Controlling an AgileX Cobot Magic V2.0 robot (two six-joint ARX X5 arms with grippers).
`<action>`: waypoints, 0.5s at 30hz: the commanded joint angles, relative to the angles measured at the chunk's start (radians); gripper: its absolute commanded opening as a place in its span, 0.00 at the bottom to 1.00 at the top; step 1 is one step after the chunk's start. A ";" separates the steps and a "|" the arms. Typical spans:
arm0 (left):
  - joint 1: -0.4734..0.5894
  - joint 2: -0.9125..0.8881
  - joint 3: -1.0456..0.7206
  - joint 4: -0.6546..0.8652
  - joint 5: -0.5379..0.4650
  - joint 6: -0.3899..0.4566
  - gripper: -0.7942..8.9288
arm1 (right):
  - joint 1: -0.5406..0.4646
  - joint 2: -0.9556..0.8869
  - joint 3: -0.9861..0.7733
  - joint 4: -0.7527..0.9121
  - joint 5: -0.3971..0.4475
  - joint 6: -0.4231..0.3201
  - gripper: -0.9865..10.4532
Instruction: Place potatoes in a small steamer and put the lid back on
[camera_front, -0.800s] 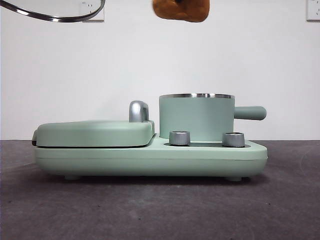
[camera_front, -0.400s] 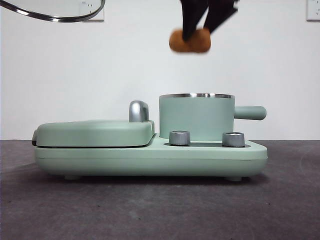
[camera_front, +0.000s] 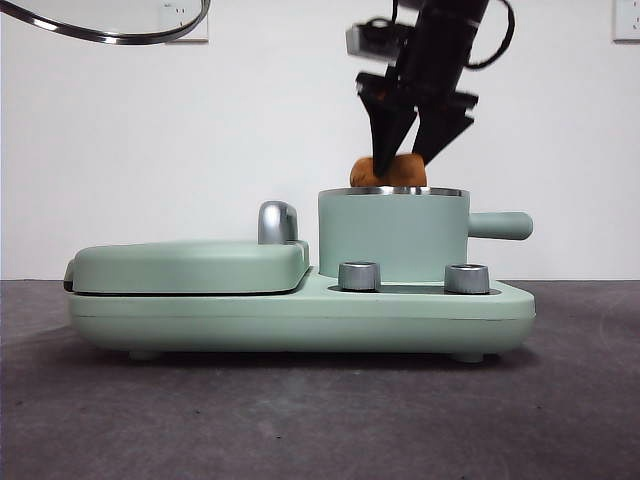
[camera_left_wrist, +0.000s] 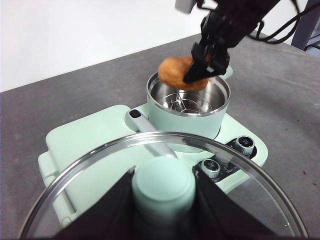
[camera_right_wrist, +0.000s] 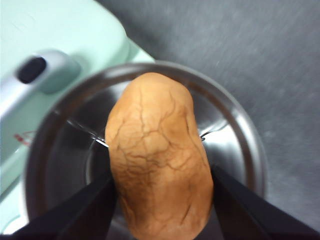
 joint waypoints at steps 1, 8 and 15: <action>-0.005 0.003 0.016 0.027 -0.003 -0.003 0.10 | -0.001 0.040 0.030 0.021 -0.019 0.013 0.31; -0.005 0.003 0.016 0.028 -0.003 -0.003 0.10 | 0.000 0.096 0.029 0.005 -0.015 0.013 0.31; -0.005 0.003 0.016 0.029 -0.003 -0.002 0.10 | -0.001 0.112 0.029 -0.002 -0.014 0.012 0.31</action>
